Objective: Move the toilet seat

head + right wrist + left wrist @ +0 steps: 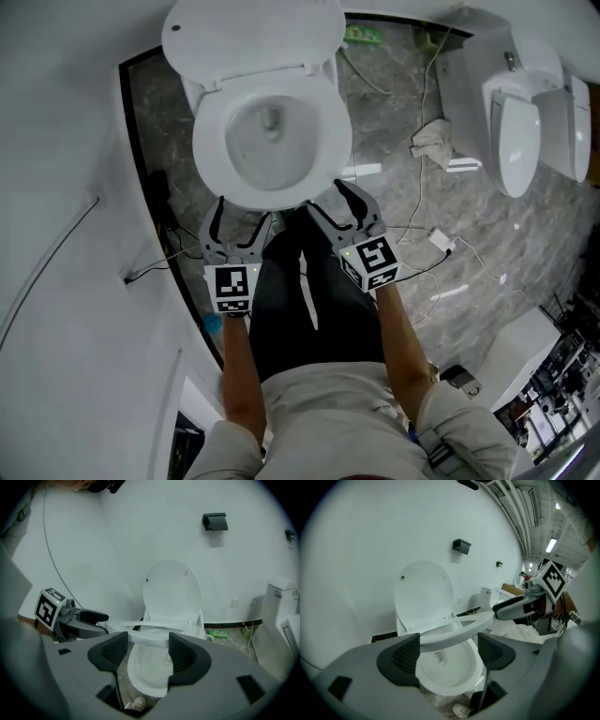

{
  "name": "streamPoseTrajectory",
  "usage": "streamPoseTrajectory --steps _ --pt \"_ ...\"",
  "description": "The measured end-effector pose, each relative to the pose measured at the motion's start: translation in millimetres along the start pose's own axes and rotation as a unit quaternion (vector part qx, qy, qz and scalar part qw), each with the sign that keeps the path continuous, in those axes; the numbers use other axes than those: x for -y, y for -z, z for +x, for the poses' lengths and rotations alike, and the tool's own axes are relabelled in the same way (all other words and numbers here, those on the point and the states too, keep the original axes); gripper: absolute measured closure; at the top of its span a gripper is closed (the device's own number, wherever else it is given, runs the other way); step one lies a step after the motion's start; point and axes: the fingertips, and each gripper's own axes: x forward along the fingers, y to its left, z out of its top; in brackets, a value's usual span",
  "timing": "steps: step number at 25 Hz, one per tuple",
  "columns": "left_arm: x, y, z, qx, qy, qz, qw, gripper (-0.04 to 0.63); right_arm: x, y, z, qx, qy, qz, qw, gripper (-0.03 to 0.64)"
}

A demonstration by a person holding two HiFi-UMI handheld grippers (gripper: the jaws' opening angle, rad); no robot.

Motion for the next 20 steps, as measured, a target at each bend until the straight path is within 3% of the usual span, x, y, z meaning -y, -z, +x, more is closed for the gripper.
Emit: streamPoseTrajectory --steps 11,20 --pt "-9.7 -29.0 -0.3 0.006 -0.001 -0.017 0.9998 0.195 -7.7 -20.8 3.4 -0.02 -0.004 -0.105 0.994 0.307" --pt "-20.4 -49.2 -0.4 0.011 -0.01 -0.035 0.9993 0.195 -0.8 -45.4 6.1 0.001 0.019 -0.118 0.993 0.307"
